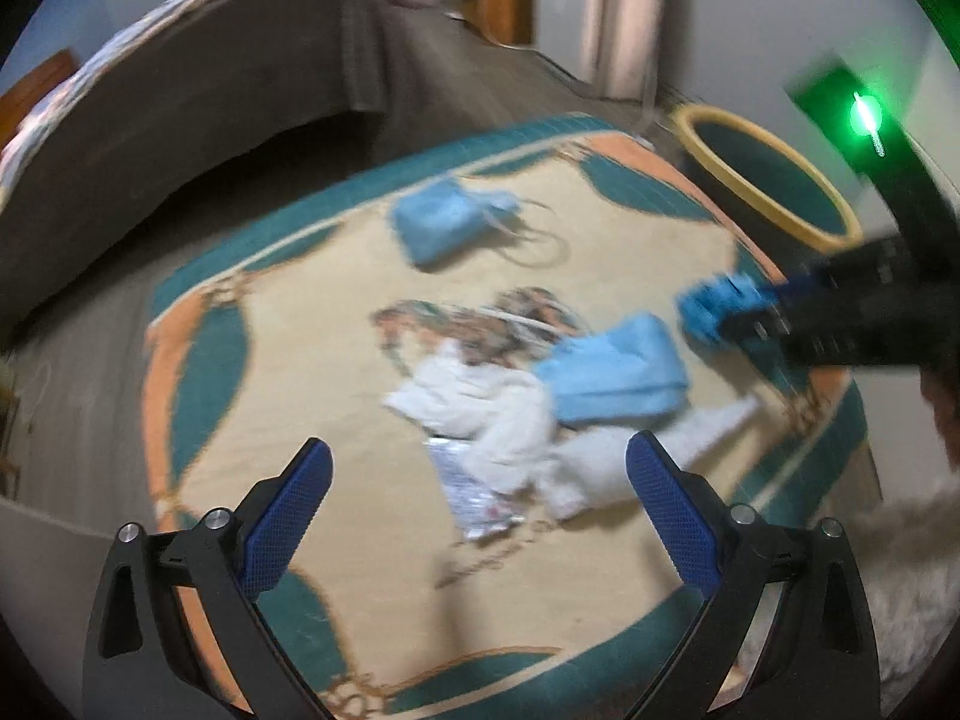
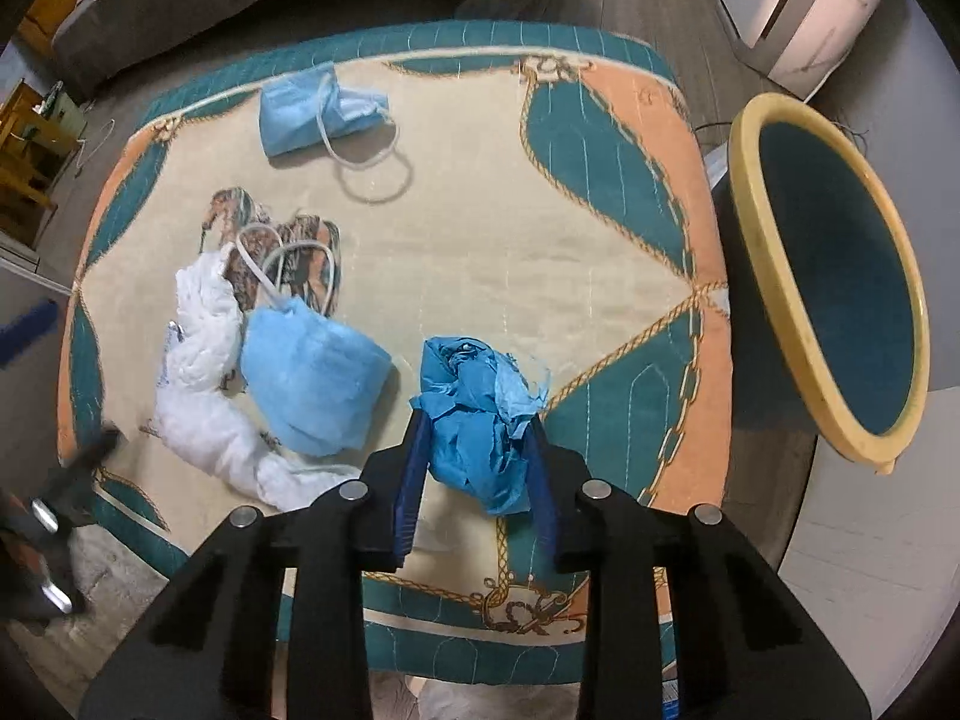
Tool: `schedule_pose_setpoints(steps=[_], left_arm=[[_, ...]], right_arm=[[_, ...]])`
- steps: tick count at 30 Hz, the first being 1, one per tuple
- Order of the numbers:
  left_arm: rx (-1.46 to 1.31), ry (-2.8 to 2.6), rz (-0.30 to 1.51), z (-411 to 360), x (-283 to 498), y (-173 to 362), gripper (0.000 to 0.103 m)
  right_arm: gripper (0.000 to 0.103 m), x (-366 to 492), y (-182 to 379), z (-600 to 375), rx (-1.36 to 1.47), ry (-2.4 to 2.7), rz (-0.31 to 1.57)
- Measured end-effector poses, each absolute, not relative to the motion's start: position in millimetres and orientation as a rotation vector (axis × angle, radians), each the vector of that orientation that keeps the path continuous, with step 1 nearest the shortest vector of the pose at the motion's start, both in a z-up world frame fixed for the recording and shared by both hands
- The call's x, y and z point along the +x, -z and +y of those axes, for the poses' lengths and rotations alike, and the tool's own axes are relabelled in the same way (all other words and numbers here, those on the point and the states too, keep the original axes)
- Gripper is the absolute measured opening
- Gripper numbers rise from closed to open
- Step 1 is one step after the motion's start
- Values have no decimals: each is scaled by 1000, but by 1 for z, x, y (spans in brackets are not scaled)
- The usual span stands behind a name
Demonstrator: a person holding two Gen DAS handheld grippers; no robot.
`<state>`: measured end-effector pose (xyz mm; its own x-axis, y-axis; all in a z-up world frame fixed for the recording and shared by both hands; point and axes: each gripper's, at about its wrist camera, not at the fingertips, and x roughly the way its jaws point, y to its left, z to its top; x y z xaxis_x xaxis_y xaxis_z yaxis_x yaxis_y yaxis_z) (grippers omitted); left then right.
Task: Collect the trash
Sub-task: 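Grasp the blue glove with the right gripper while the left grasps the white tissue, then carry the blue glove and white tissue over the bin and open both grippers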
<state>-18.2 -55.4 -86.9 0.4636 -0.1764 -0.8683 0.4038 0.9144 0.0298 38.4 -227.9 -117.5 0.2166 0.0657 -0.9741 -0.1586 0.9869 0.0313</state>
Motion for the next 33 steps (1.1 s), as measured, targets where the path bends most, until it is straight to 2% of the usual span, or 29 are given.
schedule_pose_setpoints(steps=[5,7,9,10,11,12,15,25,33], left_arm=[[297,451,1059,-82,-27,103,93],[308,483,1078,-90,-29,111,82],[328,508,1106,-96,-31,118,52],[339,518,1124,-99,-31,122,44],[351,532,1137,-101,-32,125,28],[366,537,1138,-103,-34,126,26],[350,564,1102,-103,-37,115,21],[215,560,893,-92,-34,42,21],[130,387,811,-62,-5,17,21]], right_arm=[[30,41,104,-239,-59,-133,1317],[30,42,96,-242,-30,-140,1303],[30,42,88,-244,-15,-152,1286],[30,41,85,-244,-10,-158,1278],[30,40,81,-244,-5,-164,1270],[30,39,76,-244,0,-170,1259],[30,40,62,-242,-8,-170,1220],[30,35,-26,-260,41,-143,978],[30,44,-45,-264,79,-150,926]])
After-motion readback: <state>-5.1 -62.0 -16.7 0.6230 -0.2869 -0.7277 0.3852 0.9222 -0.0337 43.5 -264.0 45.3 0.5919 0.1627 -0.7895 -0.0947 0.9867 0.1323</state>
